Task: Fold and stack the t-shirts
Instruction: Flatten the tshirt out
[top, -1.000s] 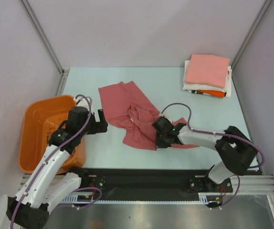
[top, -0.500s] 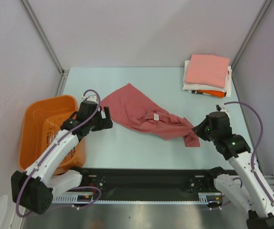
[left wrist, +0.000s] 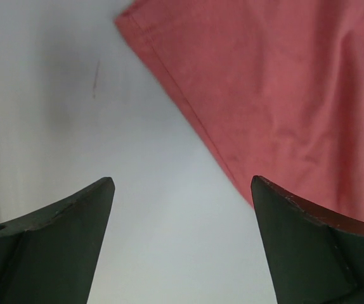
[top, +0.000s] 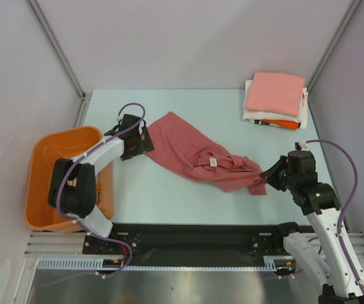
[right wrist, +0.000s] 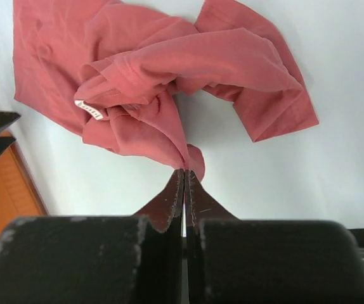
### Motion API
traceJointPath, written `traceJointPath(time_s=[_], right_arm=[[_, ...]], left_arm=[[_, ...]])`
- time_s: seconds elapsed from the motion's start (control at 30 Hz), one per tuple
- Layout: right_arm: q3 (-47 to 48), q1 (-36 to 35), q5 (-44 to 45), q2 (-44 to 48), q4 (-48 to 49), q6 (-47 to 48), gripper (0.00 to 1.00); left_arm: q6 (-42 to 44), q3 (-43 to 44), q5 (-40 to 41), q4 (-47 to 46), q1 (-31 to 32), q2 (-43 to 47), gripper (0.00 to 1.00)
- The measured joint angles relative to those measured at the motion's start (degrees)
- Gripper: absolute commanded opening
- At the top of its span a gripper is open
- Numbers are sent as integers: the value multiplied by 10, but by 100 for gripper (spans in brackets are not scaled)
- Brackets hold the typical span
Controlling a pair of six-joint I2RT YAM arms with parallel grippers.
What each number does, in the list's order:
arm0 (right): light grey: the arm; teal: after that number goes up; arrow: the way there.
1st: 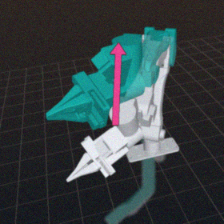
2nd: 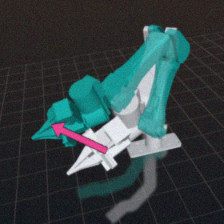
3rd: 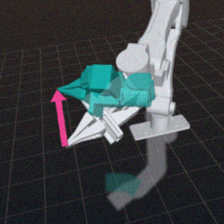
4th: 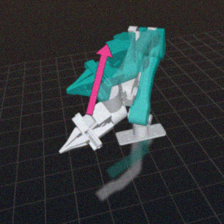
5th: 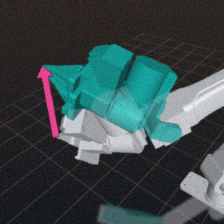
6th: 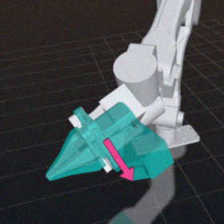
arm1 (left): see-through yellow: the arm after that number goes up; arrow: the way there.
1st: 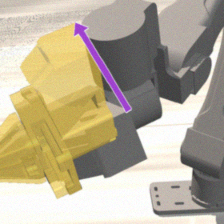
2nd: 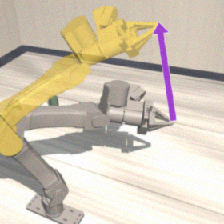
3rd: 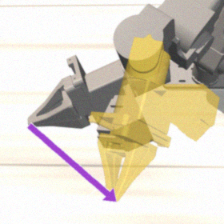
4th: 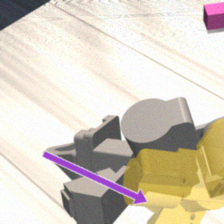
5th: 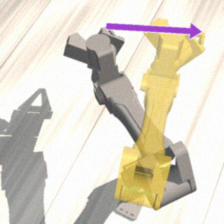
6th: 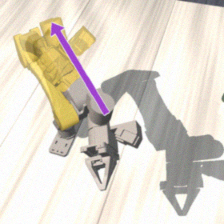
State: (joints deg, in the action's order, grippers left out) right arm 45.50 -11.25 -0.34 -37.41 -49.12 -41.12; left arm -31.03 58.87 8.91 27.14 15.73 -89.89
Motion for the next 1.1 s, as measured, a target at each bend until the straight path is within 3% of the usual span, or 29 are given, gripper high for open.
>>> traceJointPath(time_s=[0.23,0.43,0.53,0.67,0.93,1.1], right_arm=[[18,5,-36,-15,3,10,0],[20,6,-57,-23,7,14,0],[23,6,-65,-24,8,16,0],[26,6,-71,-24,8,17,0],[73,10,-78,-45,-3,17,0],[206,25,-84,-109,-10,17,0]], left_arm=[[-21,74,3,-13,-33,-122,85],[-36,134,15,-9,-33,-199,63],[-40,151,21,-12,-34,-214,46],[-40,162,35,-10,-37,-225,0],[-31,167,27,2,-39,-209,0],[-29,180,14,54,-39,-95,0]])
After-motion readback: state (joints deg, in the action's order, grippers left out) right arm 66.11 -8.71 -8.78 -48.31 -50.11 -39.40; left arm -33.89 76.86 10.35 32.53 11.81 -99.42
